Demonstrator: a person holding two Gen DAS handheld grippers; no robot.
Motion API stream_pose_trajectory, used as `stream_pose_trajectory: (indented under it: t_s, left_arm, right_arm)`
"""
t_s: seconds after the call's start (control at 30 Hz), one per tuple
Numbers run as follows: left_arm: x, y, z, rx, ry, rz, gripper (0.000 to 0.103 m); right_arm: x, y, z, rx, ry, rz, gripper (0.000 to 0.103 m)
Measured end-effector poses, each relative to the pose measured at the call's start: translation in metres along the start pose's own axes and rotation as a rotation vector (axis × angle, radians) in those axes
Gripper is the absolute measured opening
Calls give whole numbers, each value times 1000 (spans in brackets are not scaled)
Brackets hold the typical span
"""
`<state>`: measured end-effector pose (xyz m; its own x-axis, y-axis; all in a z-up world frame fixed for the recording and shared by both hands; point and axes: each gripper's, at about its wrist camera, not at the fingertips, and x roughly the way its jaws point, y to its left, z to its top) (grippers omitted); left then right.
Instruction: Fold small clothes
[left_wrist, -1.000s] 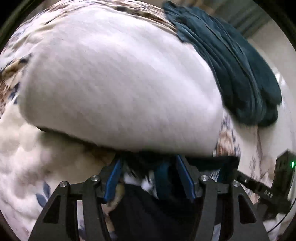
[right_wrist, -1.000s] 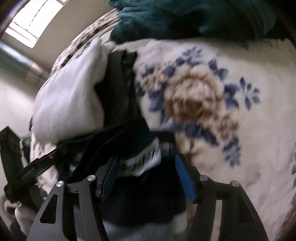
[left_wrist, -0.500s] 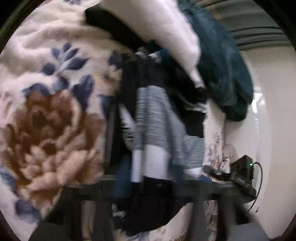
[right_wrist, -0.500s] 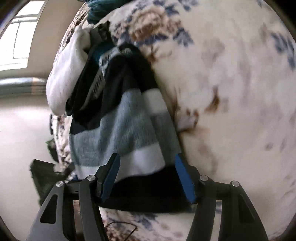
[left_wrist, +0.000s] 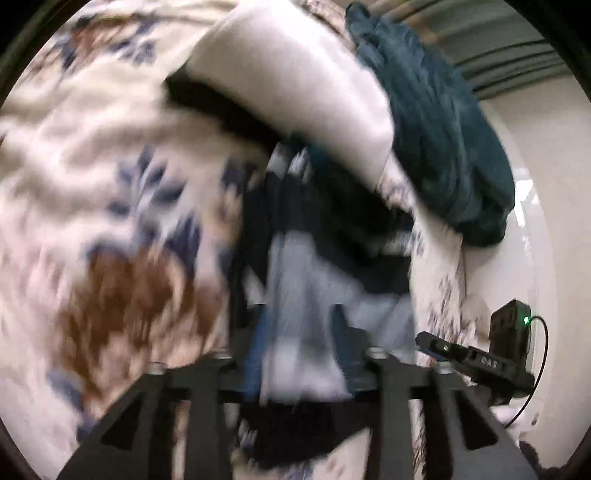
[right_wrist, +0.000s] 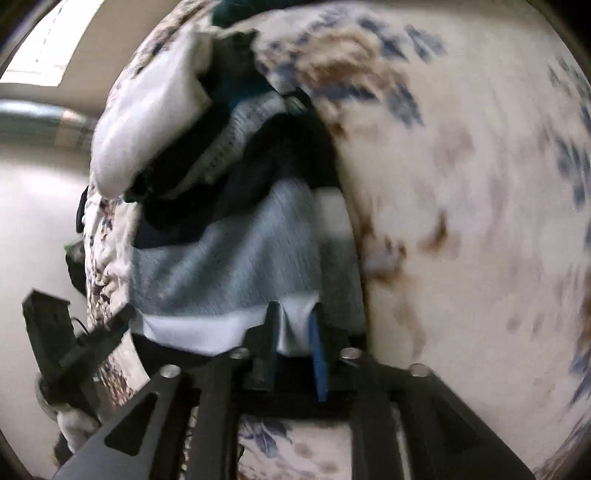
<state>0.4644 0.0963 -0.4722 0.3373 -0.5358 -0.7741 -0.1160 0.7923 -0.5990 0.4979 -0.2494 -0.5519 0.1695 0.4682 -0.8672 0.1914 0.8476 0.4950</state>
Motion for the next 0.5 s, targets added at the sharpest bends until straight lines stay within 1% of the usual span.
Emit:
stream_pose_trajectory:
  t_s: [0.03,0.07,0.1,0.13,0.17,0.23,0.27,0.3,0.33,0.37,0.43,0.5]
  left_arm:
    - [7,-5,11,20,-10,6,51]
    - [19,-11,24,48,-7,17,51]
    - [34,-18,38,80,4,47,51]
    - [54,-24,53,126,29,95,51]
    - [72,-28,68,167,43,161,51]
    - [95,-27,93,207,40,281,51]
    - [103,-22,105,194,48,291,53]
    - [105,-18,112,169,59,278,53]
    - [104,-16,116,144,75,253,53]
    - [98,-17,115,136,80,220,51]
    - [79,-17,106,111,57,152,51]
    - [64,-11,92,45,56,59,51]
  right_arm:
    - [1,4,14,-17,-26,8,47]
    - [4,8,27,-34,-35,9,47]
    - [15,14,46,-61,-28,-3,47]
    - [23,20,62,-84,-20,-13,47]
    - [31,24,74,-95,-21,-26,47]
    - [50,33,107,-108,-60,-106,47]
    - [57,31,122,-98,-91,-172,47]
    - [58,26,131,-67,-106,-198,47]
    - [56,21,137,-24,-116,-194,47]
    - [51,14,137,24,-122,-164,47]
    - [40,6,125,62,-123,-100,47]
    - [30,-4,106,94,-112,0,47]
